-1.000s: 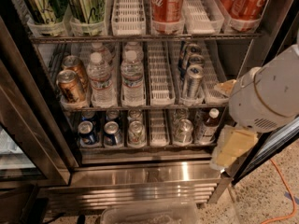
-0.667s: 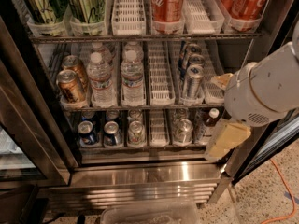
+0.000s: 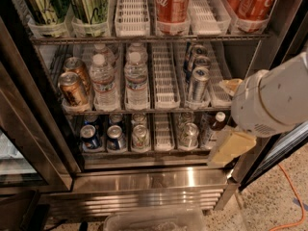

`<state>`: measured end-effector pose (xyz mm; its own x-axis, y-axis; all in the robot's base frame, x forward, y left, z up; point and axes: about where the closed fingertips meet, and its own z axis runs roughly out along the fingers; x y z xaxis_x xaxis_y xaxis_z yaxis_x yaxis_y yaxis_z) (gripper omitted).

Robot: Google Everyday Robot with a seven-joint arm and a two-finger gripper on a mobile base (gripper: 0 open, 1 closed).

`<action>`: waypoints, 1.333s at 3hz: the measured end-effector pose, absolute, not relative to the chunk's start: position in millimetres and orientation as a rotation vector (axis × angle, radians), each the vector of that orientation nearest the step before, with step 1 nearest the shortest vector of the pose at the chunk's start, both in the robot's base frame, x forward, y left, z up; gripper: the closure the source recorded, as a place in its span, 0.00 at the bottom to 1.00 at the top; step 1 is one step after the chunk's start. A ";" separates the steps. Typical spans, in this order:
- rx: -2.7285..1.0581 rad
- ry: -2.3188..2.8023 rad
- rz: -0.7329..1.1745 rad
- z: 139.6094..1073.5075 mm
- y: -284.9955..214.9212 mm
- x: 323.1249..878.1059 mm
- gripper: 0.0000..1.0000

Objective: Pick water bottle from middle shelf of fridge

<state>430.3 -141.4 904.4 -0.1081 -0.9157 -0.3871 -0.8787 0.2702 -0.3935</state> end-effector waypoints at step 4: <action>-1.141 1.892 -0.075 879.4 -92.8 457.3 0.00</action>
Offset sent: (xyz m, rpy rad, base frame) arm 0.0354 0.0400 -0.0287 0.3202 -0.3140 -0.2782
